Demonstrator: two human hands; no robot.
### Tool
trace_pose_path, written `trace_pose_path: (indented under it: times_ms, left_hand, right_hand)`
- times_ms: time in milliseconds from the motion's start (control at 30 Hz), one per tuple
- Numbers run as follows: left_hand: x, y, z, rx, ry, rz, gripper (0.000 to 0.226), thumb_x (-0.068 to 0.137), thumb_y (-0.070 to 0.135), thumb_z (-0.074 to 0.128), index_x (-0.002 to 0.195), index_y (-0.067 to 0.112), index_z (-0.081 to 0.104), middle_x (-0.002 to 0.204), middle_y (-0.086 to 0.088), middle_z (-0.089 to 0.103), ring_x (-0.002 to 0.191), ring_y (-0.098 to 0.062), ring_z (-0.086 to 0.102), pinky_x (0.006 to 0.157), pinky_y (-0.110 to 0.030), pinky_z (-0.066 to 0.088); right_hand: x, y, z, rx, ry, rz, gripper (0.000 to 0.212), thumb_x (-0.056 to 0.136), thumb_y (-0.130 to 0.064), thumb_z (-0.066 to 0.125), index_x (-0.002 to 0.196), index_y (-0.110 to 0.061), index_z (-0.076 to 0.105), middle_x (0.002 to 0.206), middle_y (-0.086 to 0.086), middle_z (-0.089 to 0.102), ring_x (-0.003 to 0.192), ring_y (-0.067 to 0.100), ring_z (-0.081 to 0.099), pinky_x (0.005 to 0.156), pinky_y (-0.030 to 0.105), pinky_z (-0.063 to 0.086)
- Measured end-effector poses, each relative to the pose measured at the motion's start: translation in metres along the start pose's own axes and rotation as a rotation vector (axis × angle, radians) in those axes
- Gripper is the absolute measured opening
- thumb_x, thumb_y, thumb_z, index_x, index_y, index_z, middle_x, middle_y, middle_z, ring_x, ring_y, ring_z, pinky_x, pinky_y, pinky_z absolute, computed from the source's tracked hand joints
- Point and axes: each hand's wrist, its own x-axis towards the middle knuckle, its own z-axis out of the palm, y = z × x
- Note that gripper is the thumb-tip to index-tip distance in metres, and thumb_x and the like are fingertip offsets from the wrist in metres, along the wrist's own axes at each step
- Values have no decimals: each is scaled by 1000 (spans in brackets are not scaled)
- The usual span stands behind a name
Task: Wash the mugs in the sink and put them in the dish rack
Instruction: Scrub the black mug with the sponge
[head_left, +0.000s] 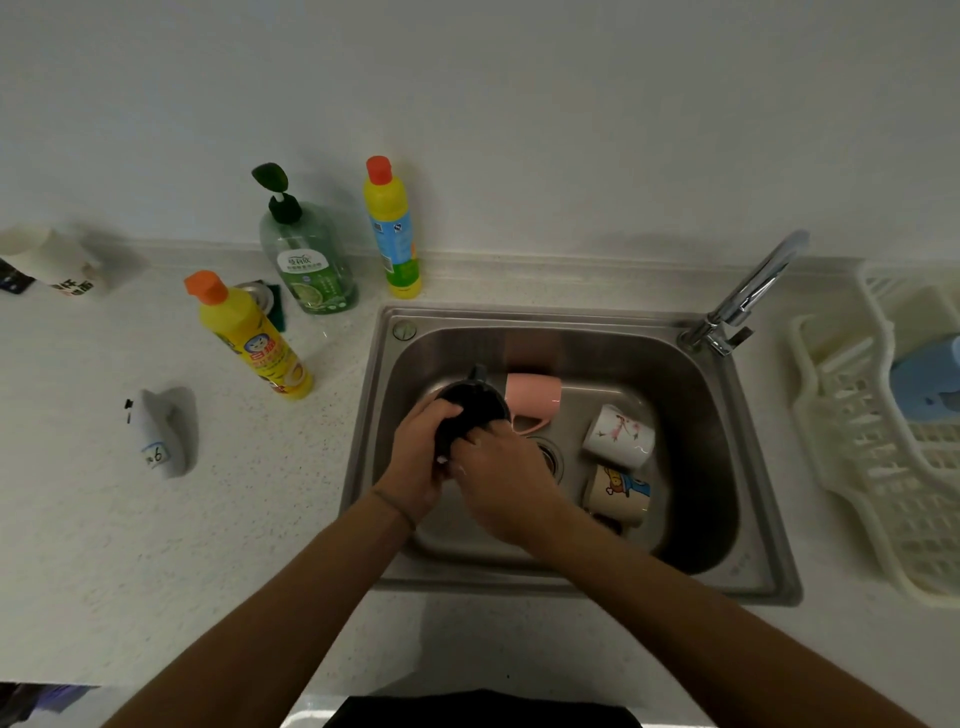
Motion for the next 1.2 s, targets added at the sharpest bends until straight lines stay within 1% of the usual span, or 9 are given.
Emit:
trace_pose_path:
  times_ms: [100,233,400,533,667,733,867,1067,1200]
  left_hand:
    - [-1,1,4,27,1,34,45,74,24,67,116,7,71,107,-18,72,99,-30,67,77,-35,55]
    - [-2,3,-9,143,-5,-16,22,89,21,63,108,25,74,112,-9,72,105,-28,64,67,-34,55]
    - [-1,-1,4,116,3,58,19,90,11,63,106,12,75,113,-25,71,104,-32,65,78,-36,56]
    - [1,8,-7,188,12,-2,24,88,21,66,111,24,75,113,-11,72,108,-30,65,64,-36,57]
    - [-1,4,3,164,28,50,37,80,25,70,116,17,73,113,-13,73,110,-33,66,73,-37,58]
    - [-3,5,4,180,33,49,37,79,23,72,115,16,74,112,-14,74,110,-34,67,74,-36,58]
    - [0,15,-8,274,-16,-29,24,89,17,68,108,29,76,113,-8,73,111,-30,64,69,-41,59]
    - [-3,9,1,288,4,3,22,91,11,67,108,23,74,102,-4,73,94,-19,66,67,-29,52]
    - [-3,2,1,249,20,-15,31,83,18,74,114,18,74,112,-14,73,108,-32,68,83,-43,59]
  right_hand:
    - [1,-17,3,225,16,153,22,98,-23,52,111,-10,64,106,9,68,91,26,64,80,39,52]
    - [-8,11,3,-37,-64,-89,25,98,-22,51,119,-14,63,113,8,67,98,27,61,70,37,54]
    - [-3,-23,5,409,50,261,21,99,-26,53,110,-13,65,101,7,69,85,21,64,78,39,56]
    - [-12,10,-1,101,-46,-44,28,98,-25,53,122,-15,62,117,4,67,102,22,61,78,38,56]
    - [-8,-14,-5,275,0,144,24,97,-20,51,114,-10,64,106,9,68,91,25,63,78,38,53]
    - [-6,-17,-7,367,-51,158,21,98,-21,50,111,-10,63,101,9,68,84,25,64,75,42,54]
    - [-15,5,-11,97,-205,-41,29,98,-16,49,127,-13,54,118,8,62,101,24,59,80,41,55]
    - [0,-5,-15,466,-335,140,21,95,-18,53,110,-7,62,104,11,64,93,29,61,79,38,51]
    - [6,-9,-16,499,-413,240,23,99,-17,48,110,-5,64,107,18,66,96,33,62,83,40,49]
